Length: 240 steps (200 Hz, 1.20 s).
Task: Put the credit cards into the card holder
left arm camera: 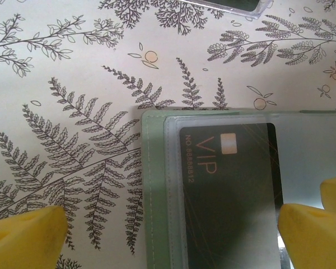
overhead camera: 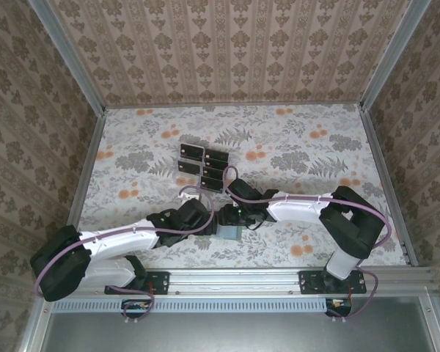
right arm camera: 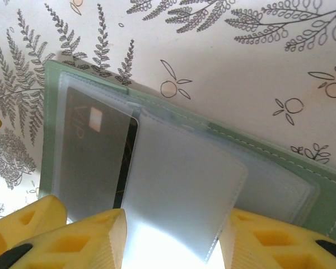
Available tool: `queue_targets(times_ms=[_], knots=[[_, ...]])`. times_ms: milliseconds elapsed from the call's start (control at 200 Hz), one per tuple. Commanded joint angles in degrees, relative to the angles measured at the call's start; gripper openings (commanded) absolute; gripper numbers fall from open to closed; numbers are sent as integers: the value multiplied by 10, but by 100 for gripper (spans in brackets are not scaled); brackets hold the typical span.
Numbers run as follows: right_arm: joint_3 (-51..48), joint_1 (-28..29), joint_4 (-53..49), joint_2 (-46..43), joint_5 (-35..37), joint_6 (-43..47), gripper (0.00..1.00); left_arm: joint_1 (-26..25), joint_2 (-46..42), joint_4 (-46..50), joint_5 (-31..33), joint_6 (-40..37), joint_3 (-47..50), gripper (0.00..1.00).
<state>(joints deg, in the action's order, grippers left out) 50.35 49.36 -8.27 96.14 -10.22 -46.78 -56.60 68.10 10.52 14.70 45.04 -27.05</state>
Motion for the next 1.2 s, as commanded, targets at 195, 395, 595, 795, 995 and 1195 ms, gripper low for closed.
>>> queue_targets(times_ms=[195, 395, 595, 795, 995, 1195], knots=[[-11, -5, 40, -9, -32, -29, 44, -4, -12, 13, 18, 0, 5, 100], [-8, -6, 35, -6, -32, -29, 26, -4, -30, 21, 25, 3, 14, 100], [-7, -13, 13, -14, -30, -12, 2, -3, -62, 43, 33, 11, 22, 100], [5, -36, -13, -37, -36, 6, 0, -2, -86, 49, 32, 18, 30, 100], [31, -40, -42, -44, -45, 24, 0, -2, -89, 46, 32, 20, 33, 100], [34, -40, -36, -52, -55, 15, 0, -2, -91, 42, 29, 20, 37, 100]])
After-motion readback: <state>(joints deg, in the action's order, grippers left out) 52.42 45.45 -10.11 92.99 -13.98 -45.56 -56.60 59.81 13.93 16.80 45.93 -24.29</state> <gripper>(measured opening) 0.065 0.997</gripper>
